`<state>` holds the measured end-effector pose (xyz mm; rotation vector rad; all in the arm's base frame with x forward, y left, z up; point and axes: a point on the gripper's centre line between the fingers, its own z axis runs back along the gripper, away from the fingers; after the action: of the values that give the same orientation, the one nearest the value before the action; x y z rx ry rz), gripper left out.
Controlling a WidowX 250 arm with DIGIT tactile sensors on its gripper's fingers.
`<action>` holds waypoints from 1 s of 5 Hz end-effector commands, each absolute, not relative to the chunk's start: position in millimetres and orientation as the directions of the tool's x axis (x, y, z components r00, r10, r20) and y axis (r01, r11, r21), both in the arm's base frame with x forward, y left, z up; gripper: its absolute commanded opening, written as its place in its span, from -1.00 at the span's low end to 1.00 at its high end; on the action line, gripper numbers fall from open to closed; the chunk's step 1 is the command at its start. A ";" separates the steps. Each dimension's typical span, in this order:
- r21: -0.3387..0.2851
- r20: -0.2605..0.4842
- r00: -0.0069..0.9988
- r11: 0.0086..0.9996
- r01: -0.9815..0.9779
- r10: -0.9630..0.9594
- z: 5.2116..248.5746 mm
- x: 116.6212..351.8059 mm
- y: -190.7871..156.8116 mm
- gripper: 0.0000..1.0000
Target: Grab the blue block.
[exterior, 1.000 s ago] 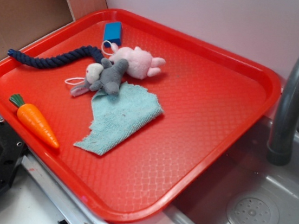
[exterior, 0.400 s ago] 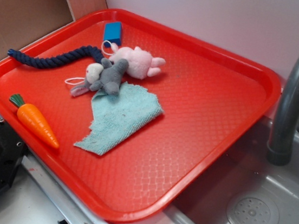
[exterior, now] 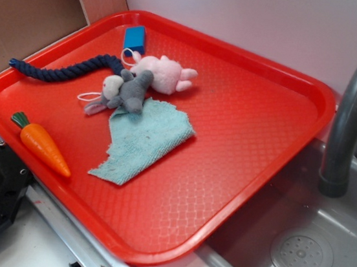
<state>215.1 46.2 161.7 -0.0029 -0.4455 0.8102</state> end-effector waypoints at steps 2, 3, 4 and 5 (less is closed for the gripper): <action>-0.095 0.381 0.531 0.603 -0.792 0.757 97.9 307.5 95.8 1.00; -0.040 0.337 0.551 0.597 -0.801 0.763 63.3 319.4 109.4 1.00; -0.001 0.274 0.570 0.593 -0.805 0.775 36.1 321.3 121.0 1.00; 0.037 0.235 0.592 0.602 -0.798 0.771 16.8 317.1 125.6 1.00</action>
<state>320.4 113.8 12.2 0.1446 -0.1823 0.9090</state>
